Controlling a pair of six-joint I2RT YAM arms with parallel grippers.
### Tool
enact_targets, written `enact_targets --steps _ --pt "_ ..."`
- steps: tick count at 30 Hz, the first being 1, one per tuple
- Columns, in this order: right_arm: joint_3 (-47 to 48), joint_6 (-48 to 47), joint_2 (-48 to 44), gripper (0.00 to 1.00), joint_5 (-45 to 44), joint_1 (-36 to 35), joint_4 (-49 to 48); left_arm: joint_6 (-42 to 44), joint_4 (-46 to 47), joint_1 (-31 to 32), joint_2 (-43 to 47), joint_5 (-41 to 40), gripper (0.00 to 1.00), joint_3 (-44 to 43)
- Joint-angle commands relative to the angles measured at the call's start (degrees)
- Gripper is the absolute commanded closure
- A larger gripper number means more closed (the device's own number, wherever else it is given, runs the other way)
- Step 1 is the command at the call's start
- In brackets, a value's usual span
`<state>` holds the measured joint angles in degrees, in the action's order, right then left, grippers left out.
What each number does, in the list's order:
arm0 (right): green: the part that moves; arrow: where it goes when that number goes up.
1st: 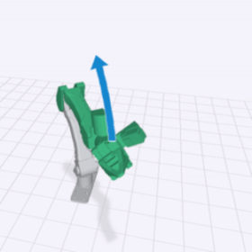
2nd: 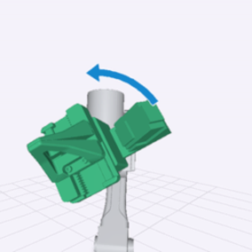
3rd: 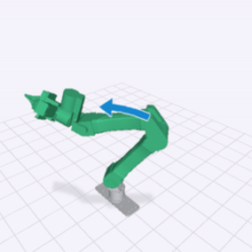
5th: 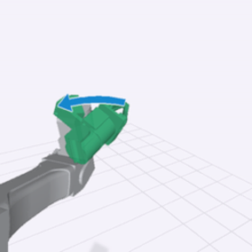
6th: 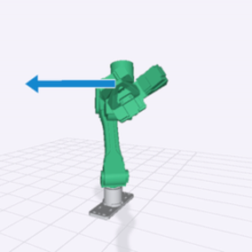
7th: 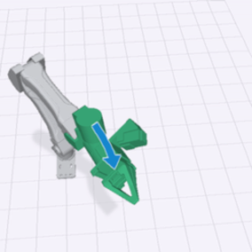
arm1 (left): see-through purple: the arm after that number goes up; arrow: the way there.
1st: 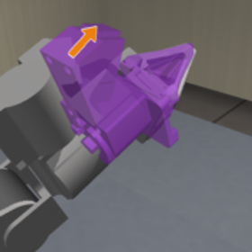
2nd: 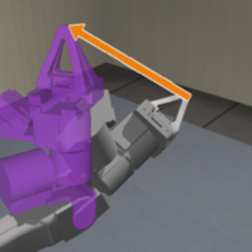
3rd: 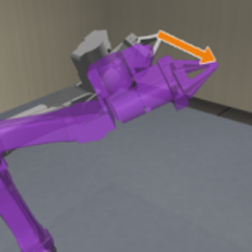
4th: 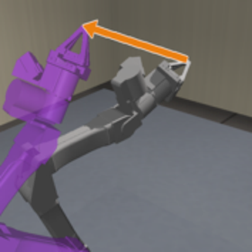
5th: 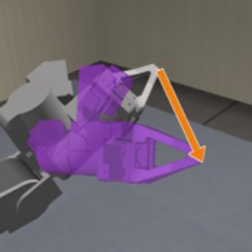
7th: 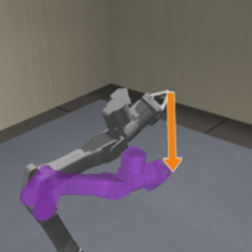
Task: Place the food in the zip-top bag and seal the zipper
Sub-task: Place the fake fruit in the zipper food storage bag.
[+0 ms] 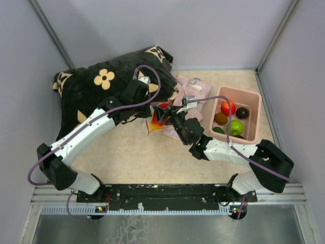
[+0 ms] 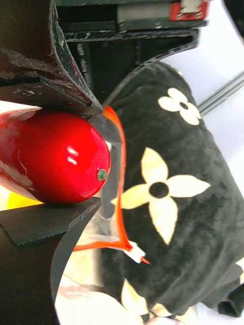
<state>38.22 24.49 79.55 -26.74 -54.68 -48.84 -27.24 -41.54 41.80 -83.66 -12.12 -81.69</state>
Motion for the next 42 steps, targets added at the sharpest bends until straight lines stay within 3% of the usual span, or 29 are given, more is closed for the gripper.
enact_targets --steps 1,8,15,20,25,27,39,42 --pt "0.0 -0.4 -0.5 0.40 -3.2 -1.5 -5.1 -1.8 3.8 0.3 1.5 1.4 1.00 2.2" --pt "0.3 0.2 -3.5 0.26 -2.8 -1.8 -0.2 -2.5 5.1 0.3 2.0 1.4 1.00 4.1" --pt "1.7 -1.7 -5.9 0.24 -2.7 -1.8 4.9 -2.5 6.1 0.3 2.5 1.8 1.00 5.1" --pt "5.3 -5.3 -10.3 0.24 -3.4 -1.1 16.6 -2.6 6.6 0.3 3.4 1.5 1.00 6.3" --pt "9.9 -4.1 -12.5 0.29 1.2 3.7 35.6 -2.7 7.3 0.3 4.0 1.7 1.00 7.0" --pt "9.7 -4.3 -12.3 0.32 2.4 4.9 39.2 -2.8 7.4 0.3 4.1 2.0 1.00 7.0" --pt "8.0 -3.8 -2.4 0.43 5.2 6.7 40.3 -2.6 7.5 0.3 5.0 2.7 1.00 7.3" --pt "9.7 -4.5 0.5 0.58 5.9 6.8 40.7 -2.5 7.5 0.3 5.7 2.6 1.00 7.6"
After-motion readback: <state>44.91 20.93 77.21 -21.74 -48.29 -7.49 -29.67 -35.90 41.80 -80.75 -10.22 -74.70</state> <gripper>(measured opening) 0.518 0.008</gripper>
